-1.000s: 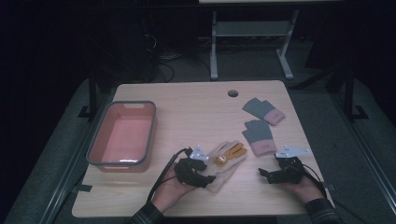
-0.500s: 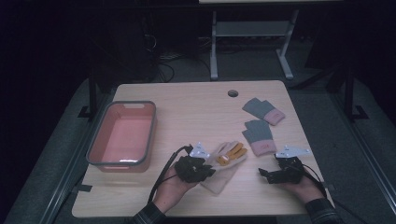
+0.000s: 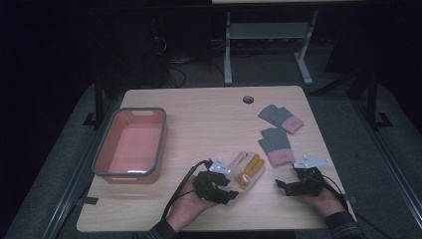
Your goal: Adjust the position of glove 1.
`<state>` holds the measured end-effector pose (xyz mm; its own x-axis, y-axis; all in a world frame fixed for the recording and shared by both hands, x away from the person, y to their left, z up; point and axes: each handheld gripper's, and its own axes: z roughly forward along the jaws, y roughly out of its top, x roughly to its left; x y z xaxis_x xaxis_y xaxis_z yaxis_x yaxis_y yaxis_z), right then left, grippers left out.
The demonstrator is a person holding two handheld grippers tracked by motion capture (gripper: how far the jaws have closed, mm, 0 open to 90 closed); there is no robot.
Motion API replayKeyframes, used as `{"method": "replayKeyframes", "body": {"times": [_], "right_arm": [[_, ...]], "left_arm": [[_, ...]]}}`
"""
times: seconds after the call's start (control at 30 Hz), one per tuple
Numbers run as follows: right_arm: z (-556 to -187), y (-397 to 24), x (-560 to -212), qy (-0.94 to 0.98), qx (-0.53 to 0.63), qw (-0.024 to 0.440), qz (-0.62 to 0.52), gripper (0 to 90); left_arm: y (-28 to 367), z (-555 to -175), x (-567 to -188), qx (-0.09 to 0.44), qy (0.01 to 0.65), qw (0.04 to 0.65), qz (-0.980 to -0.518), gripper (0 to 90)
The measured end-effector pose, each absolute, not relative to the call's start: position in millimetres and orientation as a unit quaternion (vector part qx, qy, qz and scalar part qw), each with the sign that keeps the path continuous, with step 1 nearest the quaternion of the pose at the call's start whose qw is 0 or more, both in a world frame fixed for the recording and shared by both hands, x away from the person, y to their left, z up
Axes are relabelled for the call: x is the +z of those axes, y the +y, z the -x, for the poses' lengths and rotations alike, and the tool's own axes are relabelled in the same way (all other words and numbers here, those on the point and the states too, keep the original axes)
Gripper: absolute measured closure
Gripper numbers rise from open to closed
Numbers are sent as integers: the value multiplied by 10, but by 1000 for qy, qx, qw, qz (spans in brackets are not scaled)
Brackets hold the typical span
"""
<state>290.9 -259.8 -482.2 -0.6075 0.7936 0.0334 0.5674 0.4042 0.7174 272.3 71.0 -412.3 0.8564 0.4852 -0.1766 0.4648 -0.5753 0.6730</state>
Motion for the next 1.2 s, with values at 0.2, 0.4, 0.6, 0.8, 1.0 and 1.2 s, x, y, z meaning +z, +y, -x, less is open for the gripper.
{"method": "replayKeyframes", "body": {"times": [0.2, 0.4, 0.6, 0.8, 1.0, 1.2], "right_arm": [[-2839, -2575, -4667, 826, 369, 135, -404, 461], [-2842, -2363, -4549, 834, 392, 98, -375, 861], [-2931, -2108, -4586, 845, 391, 66, -358, 900], [-2994, -1908, -4657, 858, 379, 62, -342, 899], [-3092, -1722, -4683, 861, 382, 57, -331, 899], [-3218, -1558, -4715, 859, 394, 48, -322, 899]], "left_arm": [[969, -2882, -4100, 35, 292, 367, -882, 737], [1108, -2995, -4237, 21, 312, 355, -881, 891], [1067, -2971, -4351, -4, 316, 355, -880, 882], [1034, -2915, -4384, -9, 308, 349, -885, 857], [1077, -2881, -4375, -14, 305, 341, -889, 818], [1185, -2926, -4341, 4, 335, 350, -875, 623]]}}
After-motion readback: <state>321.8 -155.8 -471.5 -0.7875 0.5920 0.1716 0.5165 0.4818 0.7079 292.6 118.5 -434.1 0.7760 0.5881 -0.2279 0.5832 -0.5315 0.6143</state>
